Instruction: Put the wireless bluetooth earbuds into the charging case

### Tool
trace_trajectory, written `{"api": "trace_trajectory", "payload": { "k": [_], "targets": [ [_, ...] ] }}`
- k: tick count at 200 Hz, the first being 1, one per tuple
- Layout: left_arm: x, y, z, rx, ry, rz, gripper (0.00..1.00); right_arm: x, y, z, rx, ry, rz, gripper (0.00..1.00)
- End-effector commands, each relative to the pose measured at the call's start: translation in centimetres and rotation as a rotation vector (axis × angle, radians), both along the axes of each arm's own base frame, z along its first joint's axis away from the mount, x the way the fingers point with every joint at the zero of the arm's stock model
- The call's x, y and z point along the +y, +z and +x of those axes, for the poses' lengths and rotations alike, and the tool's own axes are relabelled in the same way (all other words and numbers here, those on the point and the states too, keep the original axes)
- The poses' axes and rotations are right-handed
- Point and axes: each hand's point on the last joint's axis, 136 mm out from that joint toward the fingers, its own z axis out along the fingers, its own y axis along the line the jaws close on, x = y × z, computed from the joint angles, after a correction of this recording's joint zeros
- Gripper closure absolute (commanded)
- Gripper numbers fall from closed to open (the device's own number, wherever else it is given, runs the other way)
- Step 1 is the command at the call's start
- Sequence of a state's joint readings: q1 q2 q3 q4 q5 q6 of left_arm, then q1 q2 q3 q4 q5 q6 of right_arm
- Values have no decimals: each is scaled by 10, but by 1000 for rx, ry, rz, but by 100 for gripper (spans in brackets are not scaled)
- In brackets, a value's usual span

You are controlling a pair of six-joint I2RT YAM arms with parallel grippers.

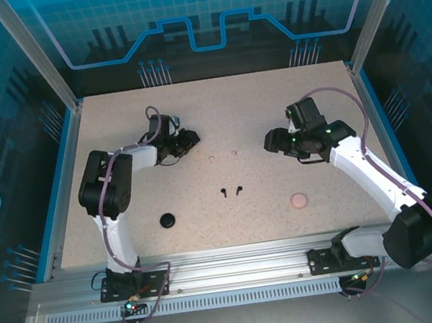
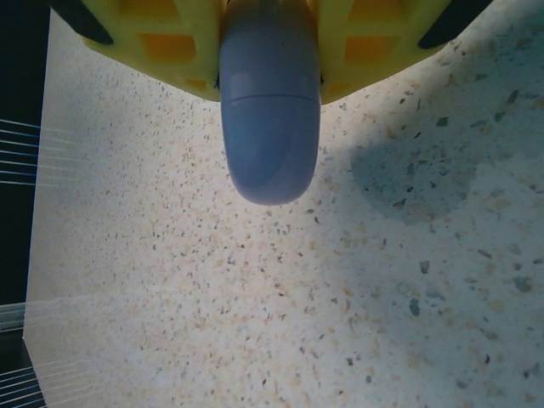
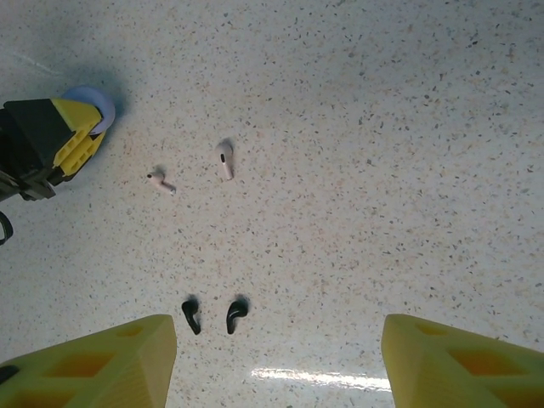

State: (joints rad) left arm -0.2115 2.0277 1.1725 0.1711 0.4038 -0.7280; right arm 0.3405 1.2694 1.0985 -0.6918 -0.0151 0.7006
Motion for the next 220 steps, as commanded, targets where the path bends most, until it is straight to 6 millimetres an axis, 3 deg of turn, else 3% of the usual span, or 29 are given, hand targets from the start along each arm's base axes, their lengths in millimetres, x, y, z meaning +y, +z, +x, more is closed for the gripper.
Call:
{"api": "trace_trajectory", "payload": {
  "k": [1, 50, 93, 116, 166, 169, 185, 206, 211, 220],
  "targets": [
    [1, -7, -3, 87, -24, -31, 93, -3, -6, -7, 25, -8, -24, 33],
    [24, -17, -6, 145, 4, 31, 54, -7, -17, -10, 63, -2, -62, 30],
    [42, -7, -9, 156, 20, 75, 43, -24, -29, -18, 115, -41, -153, 24],
    [50, 11, -7, 129, 25, 91, 39, -34, -41, -24, 154, -83, -189, 17],
    [76, 60, -12, 41, 27, 149, 31, -43, -56, -40, 200, -114, -221, 16],
    [77, 63, -13, 35, 30, 150, 27, -42, -56, -40, 200, -111, -222, 16],
    [82, 79, -15, -8, 39, 160, 18, -34, -51, -43, 188, -75, -220, 17],
    [83, 95, -19, -54, 39, 173, 14, -16, -43, -50, 172, -14, -234, 18],
    [84, 97, -20, -59, 42, 176, 7, -10, -42, -52, 170, 2, -237, 18],
    [86, 102, -22, -72, 49, 186, 4, 2, -39, -54, 159, 33, -235, 18]
  ]
}}
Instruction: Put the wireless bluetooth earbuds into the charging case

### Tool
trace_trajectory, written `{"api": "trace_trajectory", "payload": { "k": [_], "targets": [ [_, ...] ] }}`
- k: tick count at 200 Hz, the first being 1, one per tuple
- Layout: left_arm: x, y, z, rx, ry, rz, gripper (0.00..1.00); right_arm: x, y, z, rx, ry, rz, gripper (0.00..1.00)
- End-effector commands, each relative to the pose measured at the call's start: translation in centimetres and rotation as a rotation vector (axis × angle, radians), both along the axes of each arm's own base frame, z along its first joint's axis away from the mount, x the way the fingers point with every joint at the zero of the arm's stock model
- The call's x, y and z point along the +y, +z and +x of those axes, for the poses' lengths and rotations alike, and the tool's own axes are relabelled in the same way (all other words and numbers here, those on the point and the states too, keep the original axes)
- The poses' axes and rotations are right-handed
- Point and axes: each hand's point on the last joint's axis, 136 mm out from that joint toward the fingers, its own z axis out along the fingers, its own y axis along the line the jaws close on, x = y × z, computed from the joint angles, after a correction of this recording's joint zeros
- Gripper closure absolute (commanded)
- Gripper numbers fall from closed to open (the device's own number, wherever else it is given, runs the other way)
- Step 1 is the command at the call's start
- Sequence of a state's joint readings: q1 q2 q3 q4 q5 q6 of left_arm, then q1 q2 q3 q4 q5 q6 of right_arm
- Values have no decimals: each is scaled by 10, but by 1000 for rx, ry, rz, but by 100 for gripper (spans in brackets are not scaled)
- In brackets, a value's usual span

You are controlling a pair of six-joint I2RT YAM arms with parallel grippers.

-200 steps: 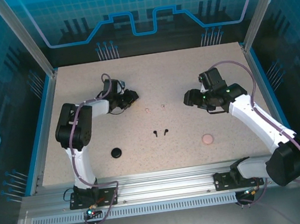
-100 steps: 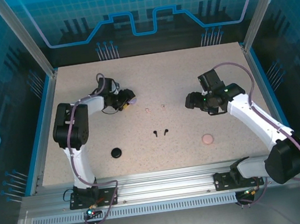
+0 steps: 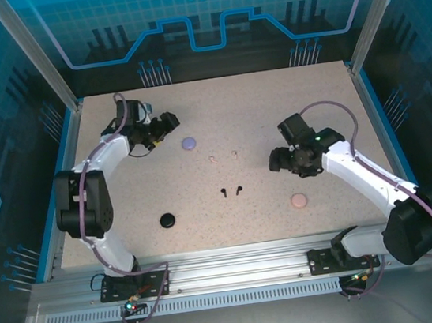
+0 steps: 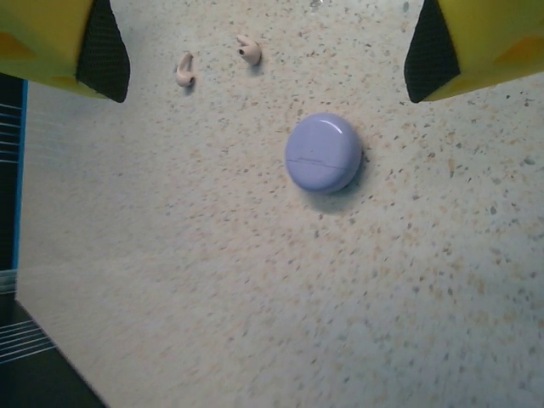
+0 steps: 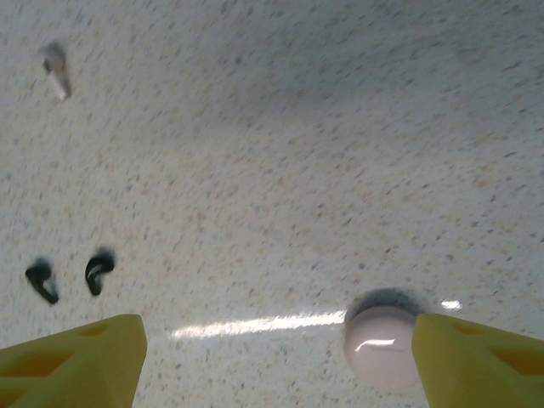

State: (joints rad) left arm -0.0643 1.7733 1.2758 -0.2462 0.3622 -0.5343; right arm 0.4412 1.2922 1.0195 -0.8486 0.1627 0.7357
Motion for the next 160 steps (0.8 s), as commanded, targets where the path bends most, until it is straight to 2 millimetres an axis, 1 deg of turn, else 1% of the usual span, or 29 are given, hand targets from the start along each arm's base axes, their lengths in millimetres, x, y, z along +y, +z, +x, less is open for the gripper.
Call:
{"api": "trace_trajectory", "payload": {
  "k": [1, 11, 14, 34, 58, 95, 102, 108, 125, 146, 160],
  "targets": [
    [6, 11, -12, -23, -2, 41, 4, 21, 16, -8, -22, 55, -1, 18],
    [10, 16, -13, -37, 11, 58, 2, 38, 18, -11, -30, 93, 2, 18],
    [11, 18, -13, -40, 17, 63, 1, 40, 18, -12, -28, 97, 2, 18],
    [24, 25, -12, -56, 71, 81, 1, 75, 19, -17, -28, 162, -4, 18],
    [49, 28, -10, -40, 175, 104, 1, 120, 14, -21, -14, 225, -28, 18],
    [91, 32, -10, -31, 328, 128, 1, 194, -3, -27, 15, 276, -49, 18],
    [98, 31, -11, -27, 349, 121, 1, 211, -7, -28, 21, 288, -52, 18],
    [104, 31, -12, -22, 367, 114, 1, 221, -11, -29, 28, 294, -58, 18],
    [120, 30, -13, -17, 418, 88, 1, 257, -20, -33, 43, 320, -70, 18],
    [139, 25, -15, -2, 485, 63, 1, 291, -31, -38, 67, 336, -77, 18],
    [151, 24, -15, -4, 522, 54, 1, 310, -39, -41, 81, 344, -79, 18]
  ]
}}
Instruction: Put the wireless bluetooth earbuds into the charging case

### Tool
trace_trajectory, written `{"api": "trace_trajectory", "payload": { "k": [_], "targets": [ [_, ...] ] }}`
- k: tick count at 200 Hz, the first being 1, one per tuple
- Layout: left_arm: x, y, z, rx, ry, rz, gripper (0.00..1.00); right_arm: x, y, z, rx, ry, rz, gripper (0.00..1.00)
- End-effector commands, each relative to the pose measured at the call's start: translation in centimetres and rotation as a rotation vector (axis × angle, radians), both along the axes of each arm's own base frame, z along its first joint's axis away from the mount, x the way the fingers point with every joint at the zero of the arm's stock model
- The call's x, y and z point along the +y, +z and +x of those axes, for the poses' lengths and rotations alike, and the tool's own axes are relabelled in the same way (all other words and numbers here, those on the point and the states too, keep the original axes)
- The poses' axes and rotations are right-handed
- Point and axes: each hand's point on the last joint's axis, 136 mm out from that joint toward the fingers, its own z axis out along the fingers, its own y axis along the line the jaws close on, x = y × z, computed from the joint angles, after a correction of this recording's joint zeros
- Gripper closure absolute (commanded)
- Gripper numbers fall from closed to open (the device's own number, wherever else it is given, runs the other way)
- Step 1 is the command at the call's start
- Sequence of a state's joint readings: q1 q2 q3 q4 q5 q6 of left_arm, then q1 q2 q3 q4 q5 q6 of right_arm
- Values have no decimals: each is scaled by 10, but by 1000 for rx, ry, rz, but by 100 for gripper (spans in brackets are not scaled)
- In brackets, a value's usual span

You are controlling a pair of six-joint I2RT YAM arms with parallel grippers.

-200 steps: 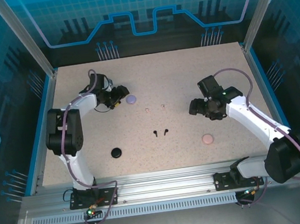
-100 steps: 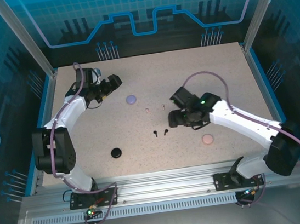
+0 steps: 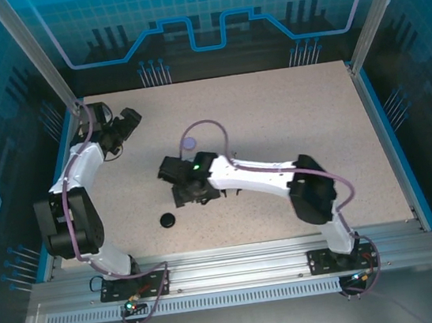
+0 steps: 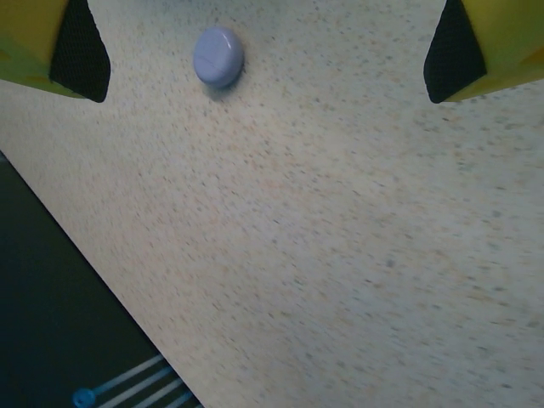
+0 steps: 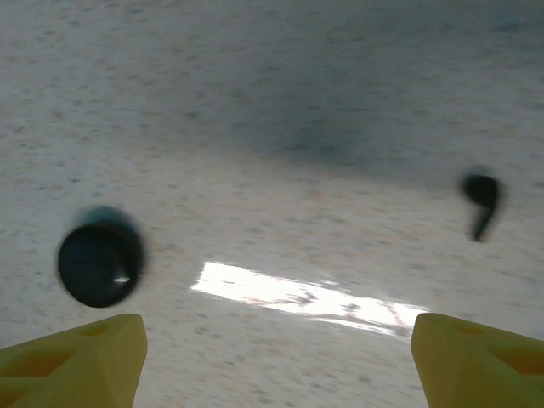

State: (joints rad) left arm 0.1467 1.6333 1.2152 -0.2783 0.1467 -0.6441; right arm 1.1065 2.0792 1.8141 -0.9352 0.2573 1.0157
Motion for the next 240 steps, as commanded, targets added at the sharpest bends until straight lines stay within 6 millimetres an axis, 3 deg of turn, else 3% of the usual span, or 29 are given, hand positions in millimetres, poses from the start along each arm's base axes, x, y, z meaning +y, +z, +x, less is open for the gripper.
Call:
{"api": "trace_trajectory", "payload": {
  "k": [1, 53, 112, 190, 240],
  "targets": [
    [19, 0, -6, -6, 89, -30, 1, 17, -13, -11, 37, -25, -52, 18],
    [45, -3, -9, -1, 160, -27, 1, 62, -42, -21, 64, -27, -64, 19],
    [53, -8, -11, 8, 163, -52, 1, 87, -72, -28, 64, 2, -90, 22],
    [51, -8, -9, -13, 165, -73, 1, 88, -97, -28, 57, -6, -134, 40],
    [48, -2, -7, -41, 152, -85, 1, 77, -86, -23, 34, 13, -165, 55]
  ]
}}
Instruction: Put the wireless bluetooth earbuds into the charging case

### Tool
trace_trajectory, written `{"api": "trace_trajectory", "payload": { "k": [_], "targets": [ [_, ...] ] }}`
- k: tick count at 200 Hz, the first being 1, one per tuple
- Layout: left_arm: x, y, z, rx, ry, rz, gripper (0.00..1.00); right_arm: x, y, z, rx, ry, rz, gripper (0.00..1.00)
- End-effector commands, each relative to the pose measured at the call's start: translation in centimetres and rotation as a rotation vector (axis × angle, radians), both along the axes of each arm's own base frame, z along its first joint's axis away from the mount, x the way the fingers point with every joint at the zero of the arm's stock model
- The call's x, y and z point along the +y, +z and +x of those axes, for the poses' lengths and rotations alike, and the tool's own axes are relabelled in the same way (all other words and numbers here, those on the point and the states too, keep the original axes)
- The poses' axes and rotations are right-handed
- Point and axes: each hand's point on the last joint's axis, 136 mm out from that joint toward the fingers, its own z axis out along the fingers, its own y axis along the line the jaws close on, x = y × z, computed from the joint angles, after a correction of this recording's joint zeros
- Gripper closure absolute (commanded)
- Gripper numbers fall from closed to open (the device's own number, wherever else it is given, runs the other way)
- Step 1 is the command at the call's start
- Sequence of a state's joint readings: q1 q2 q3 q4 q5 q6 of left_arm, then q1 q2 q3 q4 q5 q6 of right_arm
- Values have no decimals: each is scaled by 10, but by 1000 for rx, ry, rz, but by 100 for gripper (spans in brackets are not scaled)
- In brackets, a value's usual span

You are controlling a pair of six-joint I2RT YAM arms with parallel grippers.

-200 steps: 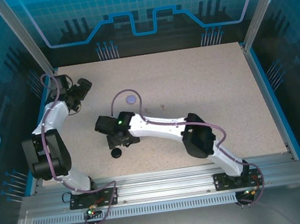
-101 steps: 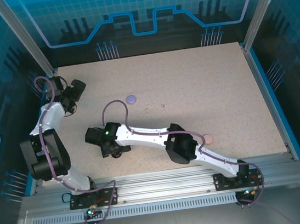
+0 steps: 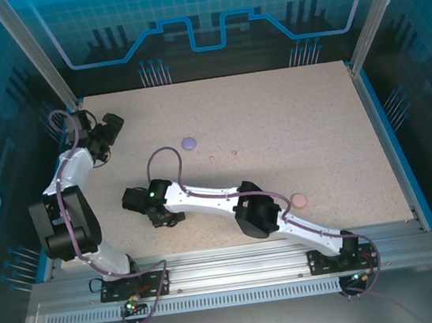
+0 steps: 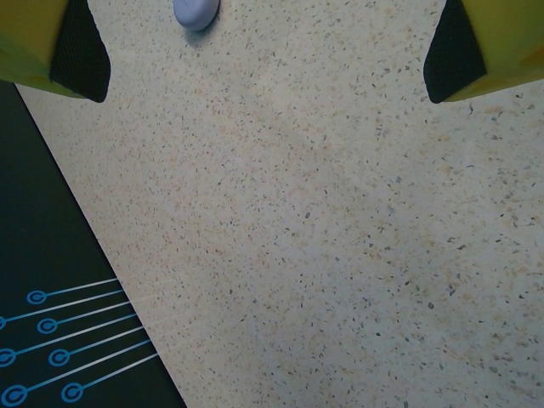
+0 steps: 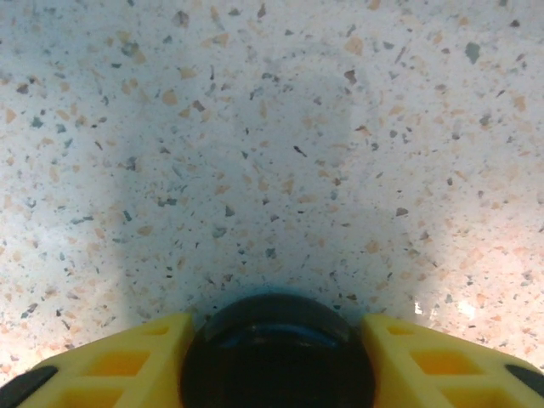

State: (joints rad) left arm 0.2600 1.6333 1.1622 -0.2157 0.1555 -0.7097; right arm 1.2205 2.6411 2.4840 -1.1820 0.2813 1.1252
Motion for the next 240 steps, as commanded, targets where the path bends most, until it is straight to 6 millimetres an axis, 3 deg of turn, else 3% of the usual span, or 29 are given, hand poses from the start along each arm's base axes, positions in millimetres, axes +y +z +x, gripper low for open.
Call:
{"api": "trace_trajectory", "payload": {
  "k": [1, 46, 83, 88, 104, 149, 201, 240],
  "targets": [
    [-1, 9, 0, -39, 1, -30, 1, -11, -2, -3, -14, 12, -54, 55],
    [-18, 19, 2, -115, -45, -89, 1, -33, 26, 9, -55, 27, -49, 59],
    [-50, 26, 0, -174, -146, -94, 1, -58, 45, 16, -73, 21, -35, 60],
    [-54, 26, -1, -180, -157, -94, 1, -60, 58, 18, -87, 18, -9, 60],
    [-68, 24, -5, -187, -189, -114, 1, -71, 72, 20, -99, 11, 15, 61],
    [-99, 15, -26, -226, -229, -168, 1, -125, 109, 43, -152, -63, 69, 60],
    [-148, 24, -60, -309, -339, -189, 1, -212, 112, 92, -140, -258, 129, 60],
    [-196, 18, -84, -359, -469, -245, 1, -254, 103, 127, -96, -427, 201, 60]
  ]
}}
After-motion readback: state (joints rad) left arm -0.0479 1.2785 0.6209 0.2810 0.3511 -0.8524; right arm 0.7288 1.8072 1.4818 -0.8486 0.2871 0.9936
